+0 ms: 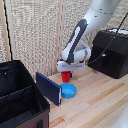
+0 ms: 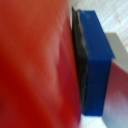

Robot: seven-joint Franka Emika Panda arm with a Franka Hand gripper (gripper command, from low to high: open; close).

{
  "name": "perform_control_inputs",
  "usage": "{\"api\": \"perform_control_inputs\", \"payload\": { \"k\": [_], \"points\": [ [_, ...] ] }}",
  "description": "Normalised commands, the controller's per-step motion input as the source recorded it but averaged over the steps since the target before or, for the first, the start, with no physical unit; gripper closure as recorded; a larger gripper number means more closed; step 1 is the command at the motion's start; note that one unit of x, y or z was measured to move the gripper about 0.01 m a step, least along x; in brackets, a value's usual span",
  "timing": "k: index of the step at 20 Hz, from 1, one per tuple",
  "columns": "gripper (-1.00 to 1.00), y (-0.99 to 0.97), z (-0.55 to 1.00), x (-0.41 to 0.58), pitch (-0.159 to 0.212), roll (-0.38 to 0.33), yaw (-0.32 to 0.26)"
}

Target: Please find the red cup among the items before you. Carefully move your gripper towards it and gently hold it. Locate the front section of the organizer in front of you. Transfer the red cup above the front section and let go, placing it within that section.

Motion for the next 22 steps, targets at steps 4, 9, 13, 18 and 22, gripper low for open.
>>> {"api": "perform_control_inputs", "payload": {
  "k": [4, 9, 13, 18, 22],
  "points": [
    [1.0, 0.1, 0.94, 0.0, 0.081, 0.057, 0.0],
    [1.0, 0.24, 0.82, 0.0, 0.102, 0.09, 0.004],
    [1.0, 0.48, 0.78, 0.0, 0.117, 0.086, 0.047],
    [1.0, 0.57, 0.79, 0.0, 0.104, 0.084, 0.05],
    [1.0, 0.64, 0.79, 0.0, 0.093, 0.084, 0.053]
  ]
}}
